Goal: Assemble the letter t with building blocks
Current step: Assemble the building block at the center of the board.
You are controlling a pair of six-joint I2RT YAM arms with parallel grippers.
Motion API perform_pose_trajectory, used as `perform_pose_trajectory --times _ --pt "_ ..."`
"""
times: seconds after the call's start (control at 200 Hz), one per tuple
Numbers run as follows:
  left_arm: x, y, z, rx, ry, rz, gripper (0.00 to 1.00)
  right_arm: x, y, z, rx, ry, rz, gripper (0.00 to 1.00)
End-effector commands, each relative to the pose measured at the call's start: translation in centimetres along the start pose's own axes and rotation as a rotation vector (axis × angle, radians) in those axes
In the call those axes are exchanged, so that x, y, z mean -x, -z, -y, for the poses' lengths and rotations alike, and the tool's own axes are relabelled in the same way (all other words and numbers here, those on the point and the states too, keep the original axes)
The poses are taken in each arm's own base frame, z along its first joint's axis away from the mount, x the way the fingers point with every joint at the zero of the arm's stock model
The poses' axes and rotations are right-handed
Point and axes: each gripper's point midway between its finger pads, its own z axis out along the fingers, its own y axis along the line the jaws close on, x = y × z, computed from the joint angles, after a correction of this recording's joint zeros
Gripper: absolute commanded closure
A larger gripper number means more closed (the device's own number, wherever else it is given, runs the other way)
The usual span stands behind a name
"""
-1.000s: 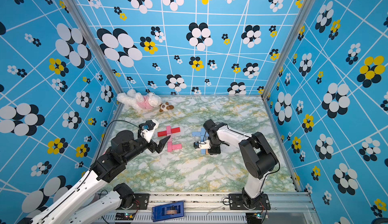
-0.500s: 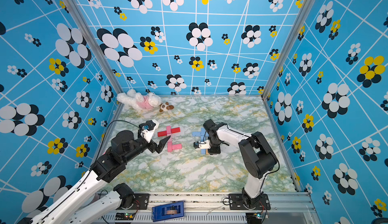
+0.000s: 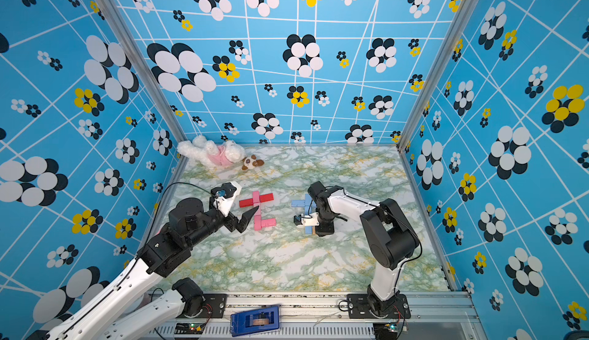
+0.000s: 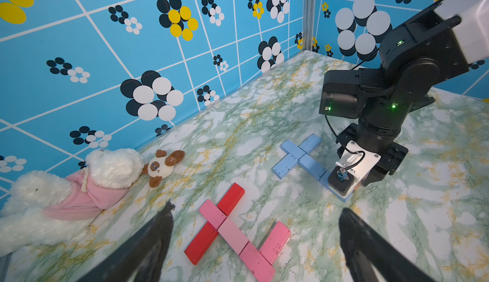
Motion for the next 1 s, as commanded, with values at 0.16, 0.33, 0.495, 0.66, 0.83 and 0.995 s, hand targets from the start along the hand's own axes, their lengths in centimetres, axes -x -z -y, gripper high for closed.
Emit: perform_pose_trajectory --times 0.16,0.33,0.495,0.66,0.83,0.995 --pt "-0.8 -0.1 0.2 0.002 -0.014 -0.025 0.01 0.2 0.0 0.3 -0.023 -0.012 0.004 0.51" --pt "-0.9 -0.1 0.1 0.004 -0.015 -0.027 0.01 0.4 0.5 1.6 -0.099 -0.021 0.014 0.48" --pt "-0.8 0.0 0.0 0.01 -0.016 -0.025 0.01 0.9 1.7 3.4 -0.223 -0.033 0.054 0.04" --pt "-0.9 -0.1 0.1 0.009 -0.018 -0.028 0.01 2.2 3.9 3.9 -0.311 -0.044 0.153 0.01" --pt "-0.8 0.0 0.0 0.011 -0.019 -0.025 0.01 3.0 5.8 1.9 -0.265 -0.019 0.23 0.01" --pt "-0.9 -0.1 -0.1 0.017 -0.021 -0.027 0.01 3.1 7.6 1.1 -0.298 -0.061 0.282 0.01"
